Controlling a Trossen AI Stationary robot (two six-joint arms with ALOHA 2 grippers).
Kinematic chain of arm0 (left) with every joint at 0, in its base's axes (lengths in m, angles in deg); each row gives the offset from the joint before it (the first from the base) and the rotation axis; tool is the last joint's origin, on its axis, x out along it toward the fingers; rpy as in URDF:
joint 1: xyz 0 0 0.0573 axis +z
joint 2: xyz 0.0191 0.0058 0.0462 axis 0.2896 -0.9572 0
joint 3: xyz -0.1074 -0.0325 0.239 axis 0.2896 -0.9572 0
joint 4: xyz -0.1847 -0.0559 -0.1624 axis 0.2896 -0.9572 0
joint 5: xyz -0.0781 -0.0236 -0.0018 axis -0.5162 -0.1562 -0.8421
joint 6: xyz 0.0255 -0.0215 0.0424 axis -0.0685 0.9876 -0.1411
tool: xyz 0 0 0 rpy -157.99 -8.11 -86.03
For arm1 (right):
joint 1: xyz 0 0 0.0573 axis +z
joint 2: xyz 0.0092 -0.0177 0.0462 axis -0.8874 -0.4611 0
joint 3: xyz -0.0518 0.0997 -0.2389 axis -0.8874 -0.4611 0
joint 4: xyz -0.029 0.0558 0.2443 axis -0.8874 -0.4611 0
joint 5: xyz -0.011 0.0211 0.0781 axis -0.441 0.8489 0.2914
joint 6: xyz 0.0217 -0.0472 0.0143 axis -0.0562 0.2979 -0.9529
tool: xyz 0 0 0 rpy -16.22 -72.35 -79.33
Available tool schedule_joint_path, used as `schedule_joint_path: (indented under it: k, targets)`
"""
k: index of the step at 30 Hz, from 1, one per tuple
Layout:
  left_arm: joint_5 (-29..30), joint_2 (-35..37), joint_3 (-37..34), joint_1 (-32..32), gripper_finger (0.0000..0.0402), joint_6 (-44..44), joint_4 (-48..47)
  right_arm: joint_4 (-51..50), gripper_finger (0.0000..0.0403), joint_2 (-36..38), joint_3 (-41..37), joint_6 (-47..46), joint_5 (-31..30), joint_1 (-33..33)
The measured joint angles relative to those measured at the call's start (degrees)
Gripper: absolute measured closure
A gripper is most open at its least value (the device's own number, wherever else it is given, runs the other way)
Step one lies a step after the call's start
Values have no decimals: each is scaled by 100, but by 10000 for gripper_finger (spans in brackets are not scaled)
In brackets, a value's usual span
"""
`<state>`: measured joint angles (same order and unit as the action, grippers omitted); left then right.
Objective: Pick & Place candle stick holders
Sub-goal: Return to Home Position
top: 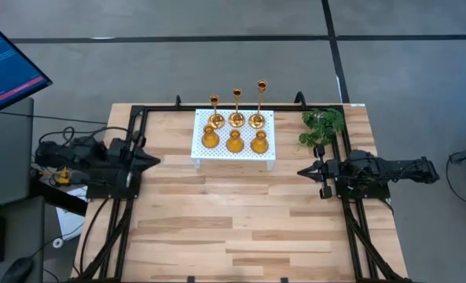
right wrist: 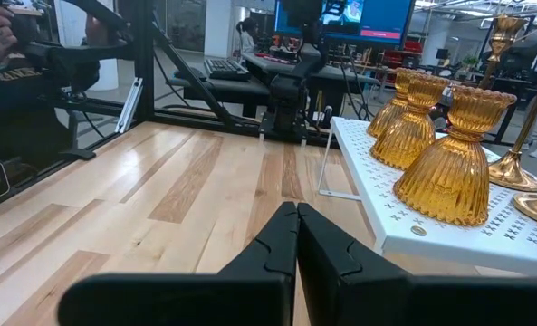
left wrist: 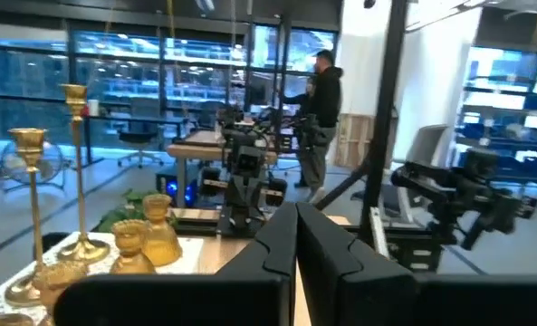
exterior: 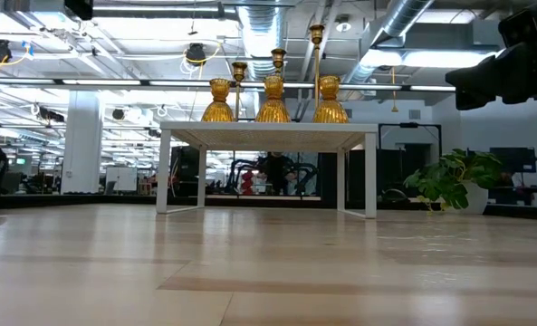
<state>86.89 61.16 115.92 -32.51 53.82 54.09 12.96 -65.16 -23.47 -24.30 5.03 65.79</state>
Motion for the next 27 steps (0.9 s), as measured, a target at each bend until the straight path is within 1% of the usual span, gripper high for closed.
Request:
schedule_joint_path:
  k: [4,6,10,18,25,27]
  targets:
    - [-510,225,-67,1,394,21,-428,-1,403,0,0,0,0,0]
    - [-802,379,-248,0,394,22,-445,0,403,0,0,0,0,0]
    - [-1184,363,-577,0,394,57,-413,4,403,-2,0,-1,-1,0]
    - [-1237,366,-1394,0,394,534,-408,22,403,-2,0,0,-4,-1]
    - [-1275,368,-2299,0,394,291,-370,26,403,-2,-2,0,-4,0]
    - [-1281,354,-2368,-5,394,264,-253,32,403,-1,-2,0,-5,0]
